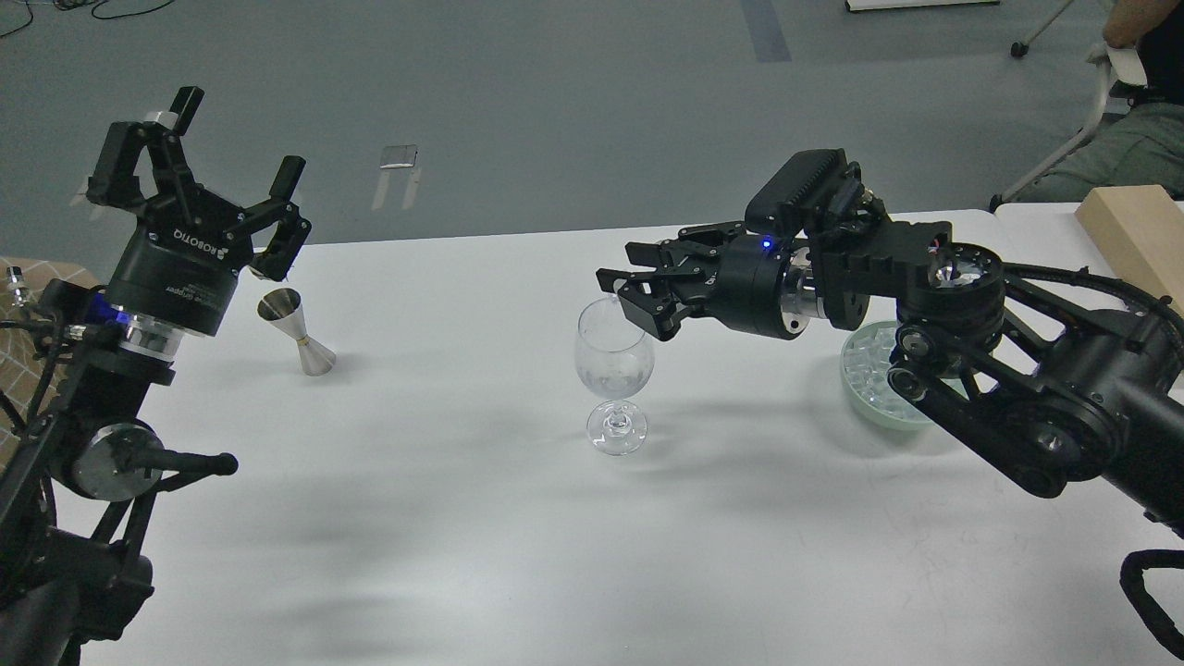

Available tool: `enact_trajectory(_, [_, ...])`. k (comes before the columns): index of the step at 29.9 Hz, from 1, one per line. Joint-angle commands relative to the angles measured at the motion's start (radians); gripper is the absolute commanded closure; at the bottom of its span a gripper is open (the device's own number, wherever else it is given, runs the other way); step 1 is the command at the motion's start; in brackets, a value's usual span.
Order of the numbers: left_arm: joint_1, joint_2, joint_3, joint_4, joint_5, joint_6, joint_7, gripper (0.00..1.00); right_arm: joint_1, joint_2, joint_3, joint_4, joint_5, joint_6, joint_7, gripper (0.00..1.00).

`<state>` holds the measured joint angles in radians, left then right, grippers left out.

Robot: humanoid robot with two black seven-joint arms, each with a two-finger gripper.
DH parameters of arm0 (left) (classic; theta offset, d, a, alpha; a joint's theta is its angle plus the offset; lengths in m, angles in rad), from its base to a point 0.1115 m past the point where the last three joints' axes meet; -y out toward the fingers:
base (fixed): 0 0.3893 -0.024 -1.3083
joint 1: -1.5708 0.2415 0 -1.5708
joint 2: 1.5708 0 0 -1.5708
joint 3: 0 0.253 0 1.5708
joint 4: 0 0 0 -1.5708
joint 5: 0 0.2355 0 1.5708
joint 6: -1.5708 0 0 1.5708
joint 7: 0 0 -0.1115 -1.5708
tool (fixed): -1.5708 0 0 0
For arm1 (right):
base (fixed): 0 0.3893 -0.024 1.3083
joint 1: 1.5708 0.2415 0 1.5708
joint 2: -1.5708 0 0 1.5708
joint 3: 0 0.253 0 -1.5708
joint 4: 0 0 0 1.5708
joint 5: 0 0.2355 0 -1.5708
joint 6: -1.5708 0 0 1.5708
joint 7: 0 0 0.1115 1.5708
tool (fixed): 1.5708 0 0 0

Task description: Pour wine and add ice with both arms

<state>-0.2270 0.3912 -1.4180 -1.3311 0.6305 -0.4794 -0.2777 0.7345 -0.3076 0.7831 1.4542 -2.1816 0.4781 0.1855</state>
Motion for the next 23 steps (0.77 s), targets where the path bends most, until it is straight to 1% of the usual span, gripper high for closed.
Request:
enact_trajectory(1, [0.0, 0.0, 0.001, 0.001, 0.001, -0.002, -0.003, 0.02, -0.001, 0.001, 0.004, 0.0, 0.0, -0.001, -0.005, 0.43])
enact_trajectory(14, [0.0, -0.002, 0.001, 0.001, 0.002, -0.002, -0.001, 0.02, -0.012, 0.005, 0.005, 0.003, 0.0, -0.009, -0.005, 0.43])
enact_trajectory(16, [0.005, -0.003, 0.001, 0.001, 0.003, -0.002, -0.001, 0.02, -0.038, 0.004, 0.005, -0.002, 0.0, -0.004, -0.006, 0.39])
enact_trajectory(17, [0.006, -0.005, -0.001, 0.001, 0.003, 0.001, -0.001, 0.02, -0.082, -0.011, 0.01, -0.02, 0.0, -0.003, -0.006, 0.33])
enact_trajectory(18, [0.009, -0.008, -0.001, 0.001, 0.003, 0.005, -0.003, 0.02, -0.142, -0.043, 0.033, -0.069, 0.0, -0.018, 0.002, 0.22])
enact_trajectory(19, [0.012, -0.008, -0.001, 0.001, 0.003, 0.007, -0.003, 0.02, -0.17, -0.071, 0.062, -0.087, 0.0, -0.024, 0.005, 0.15])
enact_trajectory(20, [0.017, -0.006, -0.001, 0.001, 0.006, 0.007, -0.003, 0.02, -0.228, -0.131, 0.155, -0.098, 0.0, -0.044, 0.008, 0.06])
enact_trajectory(21, [0.017, -0.006, -0.001, 0.001, 0.006, 0.007, -0.003, 0.02, -0.228, -0.131, 0.156, -0.098, 0.0, -0.044, 0.008, 0.06])
enact_trajectory(22, [0.017, 0.006, -0.004, 0.0, 0.012, 0.008, -0.003, 0.02, -0.309, -0.183, 0.264, -0.077, 0.0, -0.067, 0.006, 0.02])
enact_trajectory(23, [0.012, 0.032, -0.022, 0.001, 0.014, 0.013, -0.001, 0.02, -0.399, -0.226, 0.369, -0.034, 0.0, -0.085, 0.008, 0.01])
